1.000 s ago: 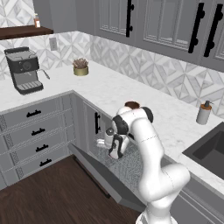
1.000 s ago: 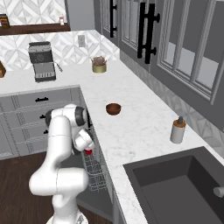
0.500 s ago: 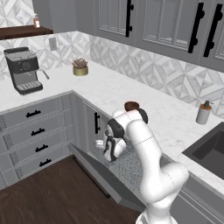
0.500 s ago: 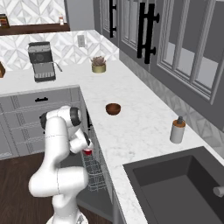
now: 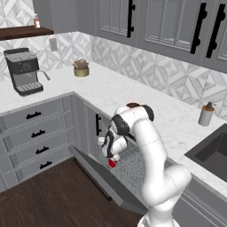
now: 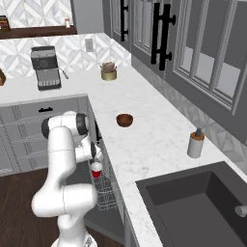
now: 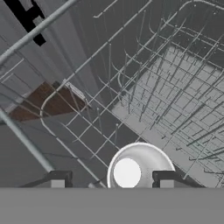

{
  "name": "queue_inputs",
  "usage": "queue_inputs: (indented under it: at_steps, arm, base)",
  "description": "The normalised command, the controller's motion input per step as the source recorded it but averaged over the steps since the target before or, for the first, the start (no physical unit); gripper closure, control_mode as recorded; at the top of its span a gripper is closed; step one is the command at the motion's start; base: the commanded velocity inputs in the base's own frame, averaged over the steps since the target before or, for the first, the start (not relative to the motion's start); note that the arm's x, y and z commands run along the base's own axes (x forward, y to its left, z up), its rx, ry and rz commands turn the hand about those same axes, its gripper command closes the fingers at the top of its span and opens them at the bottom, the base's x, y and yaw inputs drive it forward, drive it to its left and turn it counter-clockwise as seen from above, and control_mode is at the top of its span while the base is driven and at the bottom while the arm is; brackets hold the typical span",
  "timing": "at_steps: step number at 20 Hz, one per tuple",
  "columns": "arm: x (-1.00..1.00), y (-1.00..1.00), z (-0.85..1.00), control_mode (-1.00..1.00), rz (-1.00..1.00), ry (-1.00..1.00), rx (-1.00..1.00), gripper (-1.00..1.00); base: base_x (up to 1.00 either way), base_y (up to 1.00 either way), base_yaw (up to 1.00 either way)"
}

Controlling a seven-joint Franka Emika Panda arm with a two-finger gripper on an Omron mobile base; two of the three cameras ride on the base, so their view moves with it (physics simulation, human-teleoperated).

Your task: Pick up the cup and bowl from the counter, place them in the dishwasher, and close the dishwasher door.

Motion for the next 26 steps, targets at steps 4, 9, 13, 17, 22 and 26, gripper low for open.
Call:
queue_inputs:
  at_steps: [4, 9, 13, 17, 22, 26]
  arm:
    - [-0.19, 0.11, 0.91, -1.0, 0.03, -0.01, -0.01, -1.0]
    - [-0.3, 0.42, 1.0, -1.0, 0.06, -0.03, -0.06, -1.0]
    - [-0.36, 0.37, 1.0, -1.0, 0.08, -0.03, -0.08, -1.0]
    - [-0.4, 0.17, 1.0, -1.0, 0.05, -0.02, -0.05, -1.0]
    - [-0.46, 0.01, 1.0, -1.0, 0.04, 0.0, -0.01, -1.0]
    - [-0.26, 0.0, 1.0, -1.0, 0.05, 0.0, 0.0, -1.0]
  base:
    - [0.0, 0.0, 0.0]
    - [0.0, 0.0, 0.0]
    - [0.0, 0.0, 0.0]
    - [0.0, 0.0, 0.0]
    - [0.0, 0.0, 0.0]
    - [0.0, 0.0, 0.0]
